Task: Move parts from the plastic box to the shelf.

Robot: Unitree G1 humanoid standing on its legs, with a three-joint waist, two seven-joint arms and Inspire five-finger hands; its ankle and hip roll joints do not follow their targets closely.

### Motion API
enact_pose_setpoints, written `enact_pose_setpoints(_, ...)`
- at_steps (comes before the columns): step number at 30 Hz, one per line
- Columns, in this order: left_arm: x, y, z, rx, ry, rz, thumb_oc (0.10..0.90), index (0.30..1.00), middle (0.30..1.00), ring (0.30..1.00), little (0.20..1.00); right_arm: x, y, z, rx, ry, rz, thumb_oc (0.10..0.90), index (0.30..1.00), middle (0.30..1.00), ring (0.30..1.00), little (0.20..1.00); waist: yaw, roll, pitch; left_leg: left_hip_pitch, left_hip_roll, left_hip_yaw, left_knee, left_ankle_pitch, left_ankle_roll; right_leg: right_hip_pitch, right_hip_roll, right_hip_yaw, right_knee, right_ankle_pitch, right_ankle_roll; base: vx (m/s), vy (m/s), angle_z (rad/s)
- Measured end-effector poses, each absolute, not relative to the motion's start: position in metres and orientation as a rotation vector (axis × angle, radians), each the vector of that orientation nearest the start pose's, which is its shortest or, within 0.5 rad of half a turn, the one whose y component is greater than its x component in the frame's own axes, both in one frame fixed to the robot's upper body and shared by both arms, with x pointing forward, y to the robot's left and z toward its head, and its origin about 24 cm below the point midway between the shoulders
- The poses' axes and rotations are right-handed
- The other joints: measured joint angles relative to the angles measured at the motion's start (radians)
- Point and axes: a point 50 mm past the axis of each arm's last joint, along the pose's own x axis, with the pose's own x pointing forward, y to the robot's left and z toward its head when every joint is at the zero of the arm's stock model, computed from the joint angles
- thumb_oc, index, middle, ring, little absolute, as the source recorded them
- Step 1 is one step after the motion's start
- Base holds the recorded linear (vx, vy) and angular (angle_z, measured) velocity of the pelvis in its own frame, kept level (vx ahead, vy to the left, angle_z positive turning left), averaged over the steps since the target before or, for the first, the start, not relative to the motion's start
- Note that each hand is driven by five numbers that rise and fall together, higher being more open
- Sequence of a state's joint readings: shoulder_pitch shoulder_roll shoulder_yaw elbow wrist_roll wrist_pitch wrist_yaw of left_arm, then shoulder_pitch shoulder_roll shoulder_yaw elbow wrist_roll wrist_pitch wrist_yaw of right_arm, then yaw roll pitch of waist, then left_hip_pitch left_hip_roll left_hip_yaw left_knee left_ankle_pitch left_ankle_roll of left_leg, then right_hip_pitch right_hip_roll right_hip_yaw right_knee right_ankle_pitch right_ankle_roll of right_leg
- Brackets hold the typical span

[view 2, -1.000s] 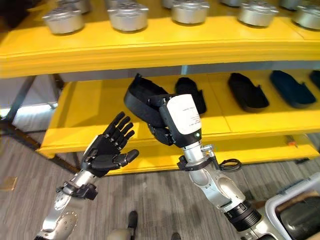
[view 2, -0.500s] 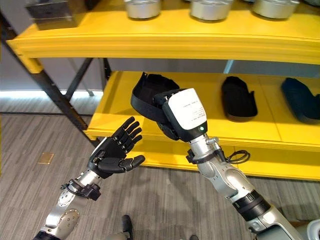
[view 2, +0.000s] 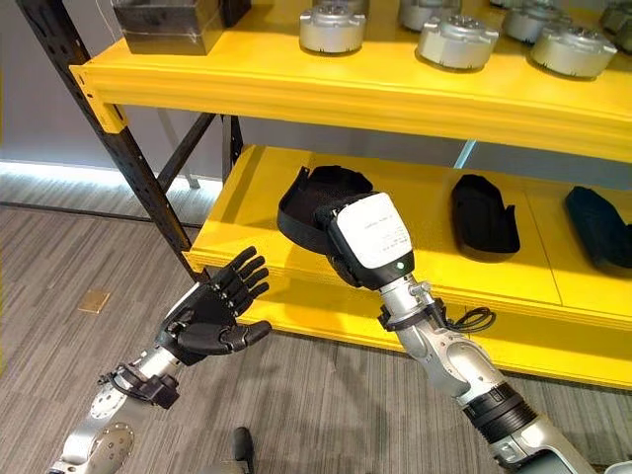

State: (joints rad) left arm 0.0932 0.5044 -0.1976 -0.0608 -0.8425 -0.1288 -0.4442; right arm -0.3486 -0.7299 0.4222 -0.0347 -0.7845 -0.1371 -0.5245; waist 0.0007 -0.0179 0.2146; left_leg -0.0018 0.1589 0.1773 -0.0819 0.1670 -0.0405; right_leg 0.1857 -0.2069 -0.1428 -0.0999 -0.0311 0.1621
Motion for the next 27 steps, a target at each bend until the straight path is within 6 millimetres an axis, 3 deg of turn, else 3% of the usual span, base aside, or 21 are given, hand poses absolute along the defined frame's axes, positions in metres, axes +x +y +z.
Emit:
enact_pose_setpoints(1, 0.225, 0.183, 0.056, -0.365, -0.045, -0.567, 0.900, 1.000, 1.000, 1.000, 1.000, 0.282, -0.163, 0.147, -1.346, -0.864, -0.022, 0.400, 0.300, 0.300, 0.300, 0.300, -0.012, -0.004, -0.001, -0.004, -0.004, -0.019, -0.003, 0.004, -0.006, 0.011, 0.006, 0.008, 0.002, 0.040, 0.007, 0.06, -0.051, 0.43)
enact_pose_setpoints(6, 0.213, 0.181, 0.049, -0.402, -0.007, -0.562, 0.900, 1.000, 1.000, 1.000, 1.000, 0.288, -0.181, 0.151, -1.364, -0.787, -0.089, 0.400, 0.300, 0.300, 0.300, 0.300, -0.004, 0.023, -0.016, 0.005, 0.020, -0.014, 0.001, -0.003, -0.016, 0.007, 0.033, 0.001, 0.010, 0.039, -0.009, 0.04, 0.051, 0.00)
enact_pose_setpoints(12, 0.213, 0.181, 0.050, -0.400, -0.013, -0.570, 0.900, 1.000, 1.000, 1.000, 1.000, 0.295, -0.199, 0.146, -1.384, -0.673, -0.091, 0.400, 0.300, 0.300, 0.300, 0.300, -0.027, 0.011, -0.015, 0.026, -0.008, 0.013, 0.001, -0.006, -0.034, 0.008, 0.001, 0.018, 0.018, 0.053, 0.000, 0.03, 0.199, -0.14)
enact_pose_setpoints(15, 0.218, 0.180, 0.054, -0.394, -0.031, -0.600, 0.900, 1.000, 1.000, 1.000, 1.000, 0.297, -0.204, 0.140, -1.396, -0.638, -0.075, 0.400, 0.300, 0.300, 0.300, 0.300, -0.027, 0.002, -0.009, 0.052, -0.013, 0.040, 0.002, -0.028, -0.024, -0.030, -0.010, 0.019, 0.107, 0.053, -0.002, 0.01, 0.205, -0.26)
enact_pose_setpoints(17, 0.225, 0.177, 0.060, -0.385, -0.059, -0.630, 0.900, 1.000, 1.000, 1.000, 1.000, 0.297, -0.207, 0.140, -1.396, -0.628, -0.085, 0.400, 0.300, 0.300, 0.300, 0.300, -0.030, -0.018, 0.000, 0.057, -0.034, 0.046, 0.005, -0.040, -0.025, -0.058, -0.032, 0.008, 0.166, 0.055, -0.006, 0.01, 0.091, -0.12)
enact_pose_setpoints(18, 0.232, 0.172, 0.062, -0.378, -0.065, -0.650, 0.900, 1.000, 1.000, 1.000, 1.000, 0.299, -0.210, 0.137, -1.384, -0.616, -0.097, 0.400, 0.300, 0.300, 0.300, 0.300, -0.027, -0.020, 0.010, 0.044, -0.043, 0.031, 0.030, -0.058, -0.002, -0.113, -0.046, 0.012, 0.265, 0.057, -0.008, 0.02, -0.088, -0.08)
enact_pose_setpoints(21, 0.236, 0.169, 0.061, -0.361, -0.051, -0.671, 0.900, 1.000, 1.000, 1.000, 1.000, 0.295, -0.217, 0.124, -1.397, -0.568, -0.066, 0.400, 0.300, 0.300, 0.300, 0.300, -0.023, -0.018, 0.012, 0.059, -0.049, 0.013, 0.013, -0.062, 0.002, -0.220, -0.069, 0.037, 0.429, 0.030, -0.019, 0.07, -0.211, -0.11)
enact_pose_setpoints(23, 0.236, 0.180, 0.064, -0.324, -0.045, -0.651, 0.900, 1.000, 1.000, 1.000, 1.000, 0.295, -0.216, 0.122, -1.398, -0.571, -0.050, 0.400, 0.300, 0.300, 0.300, 0.300, -0.018, -0.019, 0.022, 0.046, -0.048, 0.009, 0.005, -0.058, 0.007, -0.238, -0.046, 0.054, 0.294, 0.011, -0.017, 0.09, -0.346, -0.09)
enact_pose_setpoints(24, 0.237, 0.189, 0.065, -0.302, -0.043, -0.626, 0.900, 1.000, 1.000, 1.000, 1.000, 0.298, -0.211, 0.125, -1.402, -0.587, -0.042, 0.400, 0.300, 0.300, 0.300, 0.300, -0.015, -0.016, 0.033, 0.033, -0.045, 0.008, 0.011, -0.059, 0.007, -0.249, -0.049, 0.051, 0.165, 0.038, 0.025, 0.07, -0.356, -0.10)
enact_pose_setpoints(25, 0.238, 0.195, 0.065, -0.297, -0.044, -0.593, 0.900, 1.000, 1.000, 1.000, 1.000, 0.301, -0.206, 0.129, -1.406, -0.606, -0.039, 0.400, 0.300, 0.300, 0.300, 0.300, -0.014, -0.011, 0.048, 0.026, -0.040, 0.012, 0.013, -0.059, 0.007, -0.243, -0.049, 0.051, 0.074, 0.075, 0.041, 0.05, -0.268, 0.08)
enact_pose_setpoints(27, 0.238, 0.199, 0.062, -0.306, -0.039, -0.559, 0.900, 1.000, 1.000, 1.000, 1.000, 0.302, -0.206, 0.132, -1.414, -0.612, -0.038, 0.400, 0.300, 0.300, 0.300, 0.300, -0.026, 0.001, 0.062, 0.015, -0.038, -0.022, -0.004, -0.059, 0.006, -0.242, -0.047, 0.083, 0.033, 0.126, 0.048, 0.06, -0.262, 0.59)
